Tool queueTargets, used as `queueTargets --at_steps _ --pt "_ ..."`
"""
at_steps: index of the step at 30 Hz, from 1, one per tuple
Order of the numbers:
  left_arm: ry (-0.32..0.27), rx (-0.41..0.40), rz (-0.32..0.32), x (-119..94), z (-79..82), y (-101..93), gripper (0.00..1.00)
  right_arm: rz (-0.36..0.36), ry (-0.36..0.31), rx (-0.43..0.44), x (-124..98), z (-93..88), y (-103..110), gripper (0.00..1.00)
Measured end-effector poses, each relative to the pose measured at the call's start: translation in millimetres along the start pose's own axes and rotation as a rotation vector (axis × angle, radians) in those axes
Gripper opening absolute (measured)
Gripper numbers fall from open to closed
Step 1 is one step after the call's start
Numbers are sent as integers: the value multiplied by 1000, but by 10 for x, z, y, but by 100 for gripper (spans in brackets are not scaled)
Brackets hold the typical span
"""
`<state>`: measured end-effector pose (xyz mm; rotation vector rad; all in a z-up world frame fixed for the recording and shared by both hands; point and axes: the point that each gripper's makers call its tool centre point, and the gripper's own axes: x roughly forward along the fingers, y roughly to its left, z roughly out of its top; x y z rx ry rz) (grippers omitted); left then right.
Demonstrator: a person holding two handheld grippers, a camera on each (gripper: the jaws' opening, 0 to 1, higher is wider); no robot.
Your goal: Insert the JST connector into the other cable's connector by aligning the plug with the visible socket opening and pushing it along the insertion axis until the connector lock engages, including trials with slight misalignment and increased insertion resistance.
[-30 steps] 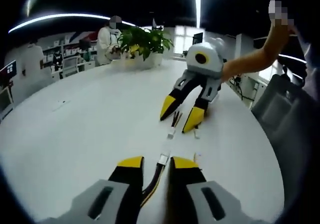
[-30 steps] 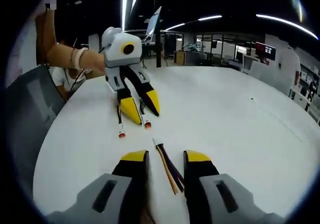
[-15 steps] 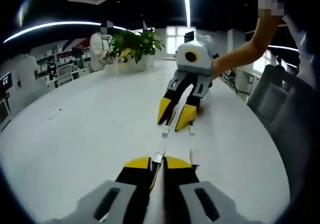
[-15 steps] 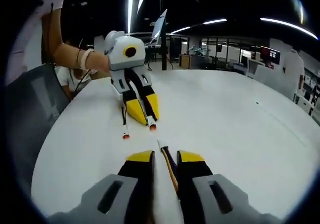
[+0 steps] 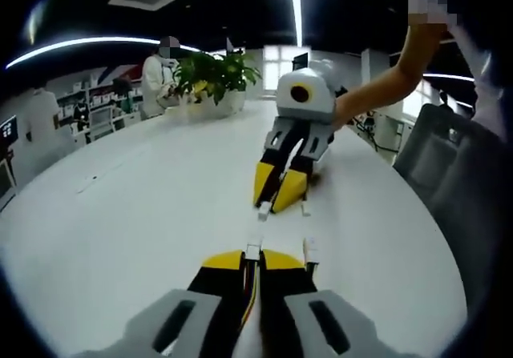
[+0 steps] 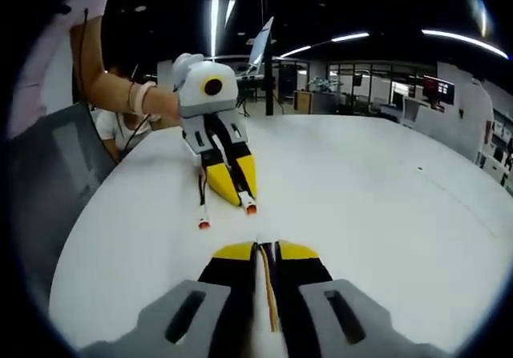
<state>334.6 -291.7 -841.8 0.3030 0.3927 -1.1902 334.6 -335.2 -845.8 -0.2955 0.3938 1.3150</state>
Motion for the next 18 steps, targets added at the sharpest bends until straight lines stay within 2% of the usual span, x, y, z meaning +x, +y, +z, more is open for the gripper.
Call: queueTargets --at_steps 12,15,18 --pt "14 64 0 -1 -20 8 0 3 6 -16 5 -14 -15 4" --pt "16 28 9 -5 -32 15 0 -2 8 -8 2 -14 -26 4" --pt "12 23 8 -5 -44 18 0 -8 18 -10 -8 -17 -44 4"
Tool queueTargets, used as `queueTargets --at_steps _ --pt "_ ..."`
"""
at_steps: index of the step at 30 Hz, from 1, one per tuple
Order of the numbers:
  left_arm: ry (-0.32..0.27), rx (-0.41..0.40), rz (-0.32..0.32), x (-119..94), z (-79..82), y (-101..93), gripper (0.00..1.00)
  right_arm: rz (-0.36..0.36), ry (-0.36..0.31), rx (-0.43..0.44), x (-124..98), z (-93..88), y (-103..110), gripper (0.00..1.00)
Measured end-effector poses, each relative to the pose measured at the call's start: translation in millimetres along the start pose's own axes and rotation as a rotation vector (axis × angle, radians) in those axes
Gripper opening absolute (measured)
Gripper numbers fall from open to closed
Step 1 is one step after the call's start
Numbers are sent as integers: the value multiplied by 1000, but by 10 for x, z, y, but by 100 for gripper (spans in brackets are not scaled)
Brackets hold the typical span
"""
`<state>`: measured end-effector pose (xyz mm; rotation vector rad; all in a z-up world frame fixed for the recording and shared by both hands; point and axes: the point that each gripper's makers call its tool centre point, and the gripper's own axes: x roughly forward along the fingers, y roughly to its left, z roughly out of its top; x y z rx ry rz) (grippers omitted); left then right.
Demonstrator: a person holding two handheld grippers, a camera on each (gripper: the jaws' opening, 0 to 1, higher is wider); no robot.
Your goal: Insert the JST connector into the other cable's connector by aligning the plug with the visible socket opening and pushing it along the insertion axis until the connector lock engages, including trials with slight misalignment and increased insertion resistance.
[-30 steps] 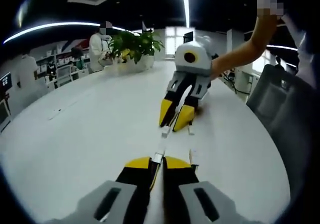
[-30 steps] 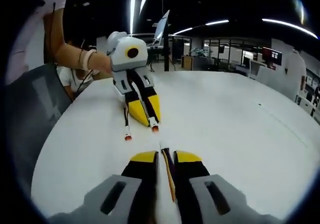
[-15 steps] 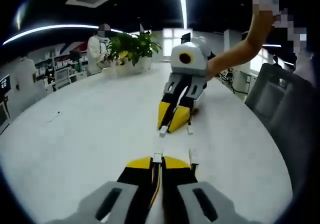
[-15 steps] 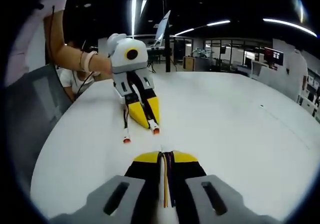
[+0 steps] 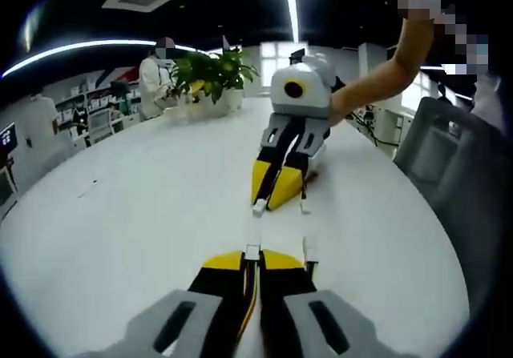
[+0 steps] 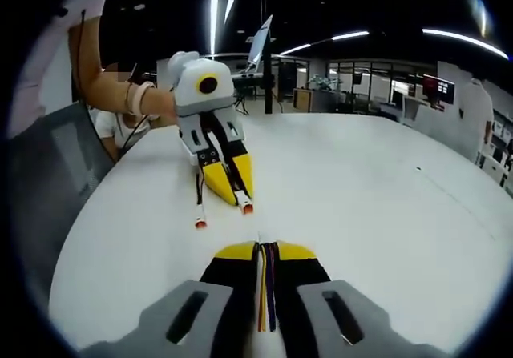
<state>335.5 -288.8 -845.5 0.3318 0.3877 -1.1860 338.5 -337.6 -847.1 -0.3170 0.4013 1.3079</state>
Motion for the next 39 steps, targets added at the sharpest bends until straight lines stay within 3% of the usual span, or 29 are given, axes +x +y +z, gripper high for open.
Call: queueTargets --at_steps 11,27,39 --pt "17 37 11 23 51 -70 0 22 14 -71 -29 195 108 4" --pt "-13 69 -11 -40 243 -172 0 82 34 -122 31 229 227 4" --pt "-1 77 -32 -3 262 -195 0 92 34 -129 -4 241 282 4"
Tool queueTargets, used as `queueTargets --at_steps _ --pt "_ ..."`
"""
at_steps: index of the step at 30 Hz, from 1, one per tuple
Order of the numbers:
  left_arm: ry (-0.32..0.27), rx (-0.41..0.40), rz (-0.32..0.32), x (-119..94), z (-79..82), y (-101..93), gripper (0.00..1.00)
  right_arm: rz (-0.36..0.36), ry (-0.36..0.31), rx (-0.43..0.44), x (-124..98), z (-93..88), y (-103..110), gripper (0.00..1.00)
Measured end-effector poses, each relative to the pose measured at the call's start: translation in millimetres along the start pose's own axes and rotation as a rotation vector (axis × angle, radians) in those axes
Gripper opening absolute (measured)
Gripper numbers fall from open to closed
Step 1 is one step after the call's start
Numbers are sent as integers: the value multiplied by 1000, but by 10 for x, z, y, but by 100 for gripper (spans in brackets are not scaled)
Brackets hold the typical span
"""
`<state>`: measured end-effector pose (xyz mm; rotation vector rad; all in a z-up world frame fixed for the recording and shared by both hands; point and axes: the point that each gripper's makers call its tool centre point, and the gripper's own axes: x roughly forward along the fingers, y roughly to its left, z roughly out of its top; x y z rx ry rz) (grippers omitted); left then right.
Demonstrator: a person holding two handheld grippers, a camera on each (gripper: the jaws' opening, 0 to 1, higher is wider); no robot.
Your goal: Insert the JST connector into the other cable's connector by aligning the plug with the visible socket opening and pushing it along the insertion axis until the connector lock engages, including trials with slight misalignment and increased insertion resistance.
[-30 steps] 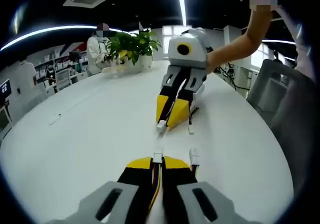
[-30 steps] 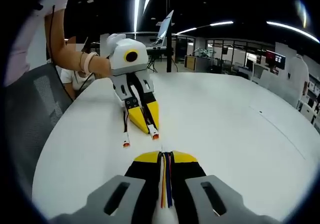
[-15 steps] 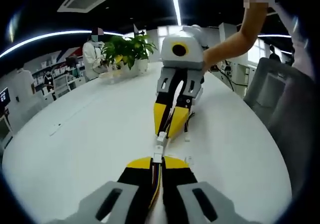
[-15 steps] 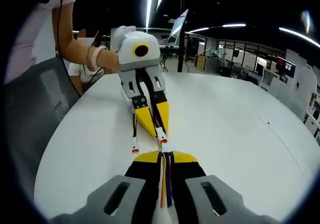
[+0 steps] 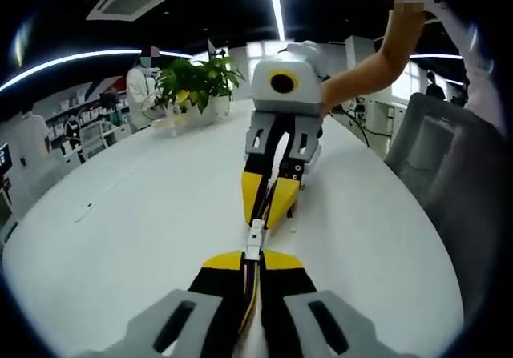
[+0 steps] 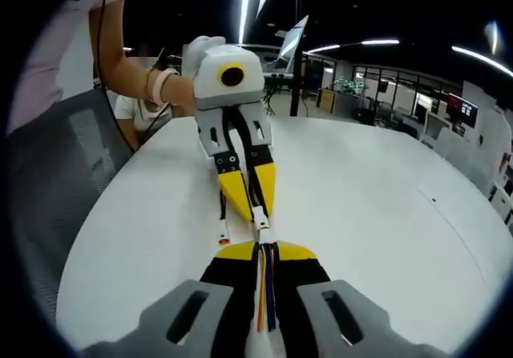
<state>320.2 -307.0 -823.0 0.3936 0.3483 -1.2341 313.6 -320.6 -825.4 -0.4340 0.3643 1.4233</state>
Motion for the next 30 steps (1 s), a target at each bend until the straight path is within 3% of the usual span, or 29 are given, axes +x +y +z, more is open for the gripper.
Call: queueTargets --at_steps 18,25,30 --pt "-56 33 -59 -48 93 -68 0 49 -29 -18 -70 102 117 4" --pt "-103 -5 -98 -93 164 -115 0 91 -52 -27 -78 198 212 4" --pt "-93 18 -90 -85 158 -95 0 90 -42 -34 -76 204 208 4"
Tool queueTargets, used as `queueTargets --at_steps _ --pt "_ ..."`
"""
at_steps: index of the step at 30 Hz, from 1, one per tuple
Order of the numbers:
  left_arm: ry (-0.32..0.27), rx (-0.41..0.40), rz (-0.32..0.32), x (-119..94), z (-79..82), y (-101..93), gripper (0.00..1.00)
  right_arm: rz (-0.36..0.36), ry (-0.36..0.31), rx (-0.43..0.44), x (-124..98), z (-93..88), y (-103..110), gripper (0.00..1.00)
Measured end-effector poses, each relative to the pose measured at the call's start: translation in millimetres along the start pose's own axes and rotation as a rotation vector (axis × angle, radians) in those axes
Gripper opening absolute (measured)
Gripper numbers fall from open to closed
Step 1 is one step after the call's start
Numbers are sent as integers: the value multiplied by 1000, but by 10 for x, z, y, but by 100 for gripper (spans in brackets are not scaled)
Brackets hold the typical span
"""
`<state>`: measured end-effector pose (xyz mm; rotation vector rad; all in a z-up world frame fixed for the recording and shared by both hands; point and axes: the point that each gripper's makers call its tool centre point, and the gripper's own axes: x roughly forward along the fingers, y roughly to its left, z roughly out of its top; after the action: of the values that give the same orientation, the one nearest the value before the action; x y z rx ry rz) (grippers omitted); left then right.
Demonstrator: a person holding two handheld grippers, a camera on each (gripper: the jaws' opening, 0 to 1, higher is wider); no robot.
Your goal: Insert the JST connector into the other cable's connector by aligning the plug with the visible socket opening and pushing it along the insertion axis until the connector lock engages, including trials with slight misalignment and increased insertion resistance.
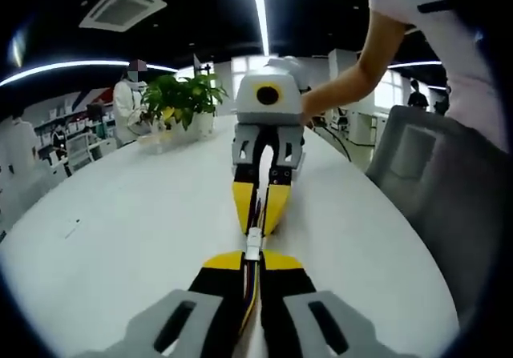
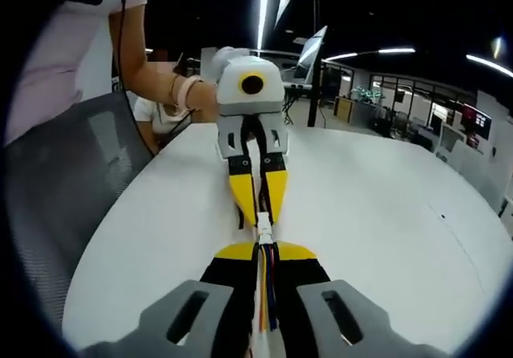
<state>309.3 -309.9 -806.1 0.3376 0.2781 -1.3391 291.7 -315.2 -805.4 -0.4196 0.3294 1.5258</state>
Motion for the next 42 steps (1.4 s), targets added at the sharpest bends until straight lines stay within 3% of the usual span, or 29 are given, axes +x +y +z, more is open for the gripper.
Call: queueTargets --at_steps 7,10,21,31,42 --pt "-69 -101 -26 -47 129 -36 0 24 -75 60 -63 168 57 4" --pt "-50 -104 -27 -55 105 -39 0 28 -54 35 -63 171 82 4" --pt "-26 -46 -28 4 89 -37 0 30 -19 -7 -82 36 -66 3" --pt "0 -29 16 187 17 124 0 -5 10 -4 -52 -162 -300 4" --pt "50 -47 13 266 -154 111 0 10 44 25 36 -327 -242 4"
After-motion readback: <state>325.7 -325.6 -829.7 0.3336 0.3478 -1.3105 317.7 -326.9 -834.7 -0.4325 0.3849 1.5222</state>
